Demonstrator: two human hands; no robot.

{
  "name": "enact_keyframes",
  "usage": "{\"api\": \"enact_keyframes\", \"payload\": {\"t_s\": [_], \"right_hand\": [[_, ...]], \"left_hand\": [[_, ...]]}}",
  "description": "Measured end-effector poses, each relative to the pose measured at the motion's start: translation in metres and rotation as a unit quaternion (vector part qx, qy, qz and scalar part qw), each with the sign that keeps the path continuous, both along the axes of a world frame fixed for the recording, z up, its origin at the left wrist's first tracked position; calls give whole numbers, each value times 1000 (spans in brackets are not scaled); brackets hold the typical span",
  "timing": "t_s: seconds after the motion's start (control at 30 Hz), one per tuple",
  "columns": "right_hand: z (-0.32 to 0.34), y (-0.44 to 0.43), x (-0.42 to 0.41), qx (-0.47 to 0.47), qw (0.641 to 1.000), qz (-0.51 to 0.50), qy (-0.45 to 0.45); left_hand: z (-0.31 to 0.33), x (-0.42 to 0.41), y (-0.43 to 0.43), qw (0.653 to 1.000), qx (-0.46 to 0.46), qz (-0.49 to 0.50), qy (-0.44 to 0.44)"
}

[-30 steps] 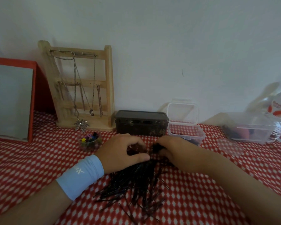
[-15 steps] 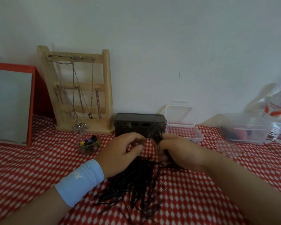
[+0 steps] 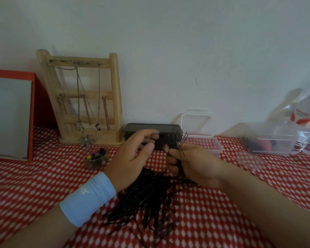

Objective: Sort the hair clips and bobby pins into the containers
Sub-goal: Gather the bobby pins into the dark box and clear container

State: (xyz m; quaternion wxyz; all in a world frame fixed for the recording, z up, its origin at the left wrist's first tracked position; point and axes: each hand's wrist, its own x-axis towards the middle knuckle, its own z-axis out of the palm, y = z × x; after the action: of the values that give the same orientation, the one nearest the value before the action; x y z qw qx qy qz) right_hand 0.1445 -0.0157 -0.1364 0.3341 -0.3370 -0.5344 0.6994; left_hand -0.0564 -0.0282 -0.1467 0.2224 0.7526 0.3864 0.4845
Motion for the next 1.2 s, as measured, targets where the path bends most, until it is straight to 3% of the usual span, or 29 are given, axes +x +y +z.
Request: {"api": "enact_keyframes", "payload": {"t_s": [0.1,0.23,0.47,0.6,0.7,0.8,0.93,1.07,1.2], "right_hand": [[5,-4,0,0,999,34,-41],[5,-2,2,-33,998,50,-35],[10,7,21,-135,978,121,101],[9,11,25,-151,976,116,108],[7,9,20,-141,982,107,58],[3,3,10,-74,994,75,-12],[0,-2,6,-38,998,50,-7],[0,-1,7,-40,998,57,-6],[0,-2,7,-35,997,67,9]], "left_hand": [[19,14,-3,997,-22,-68,-3],[27,34,9,992,-5,-66,109],[35,37,30,996,-69,-32,53],[35,35,29,992,-95,-75,26],[26,32,28,989,-111,-97,-10],[19,29,28,988,-115,-91,-43],[19,26,29,986,-133,-75,-63],[21,24,27,993,-94,-62,-29],[22,28,22,996,-58,-55,-48]]}}
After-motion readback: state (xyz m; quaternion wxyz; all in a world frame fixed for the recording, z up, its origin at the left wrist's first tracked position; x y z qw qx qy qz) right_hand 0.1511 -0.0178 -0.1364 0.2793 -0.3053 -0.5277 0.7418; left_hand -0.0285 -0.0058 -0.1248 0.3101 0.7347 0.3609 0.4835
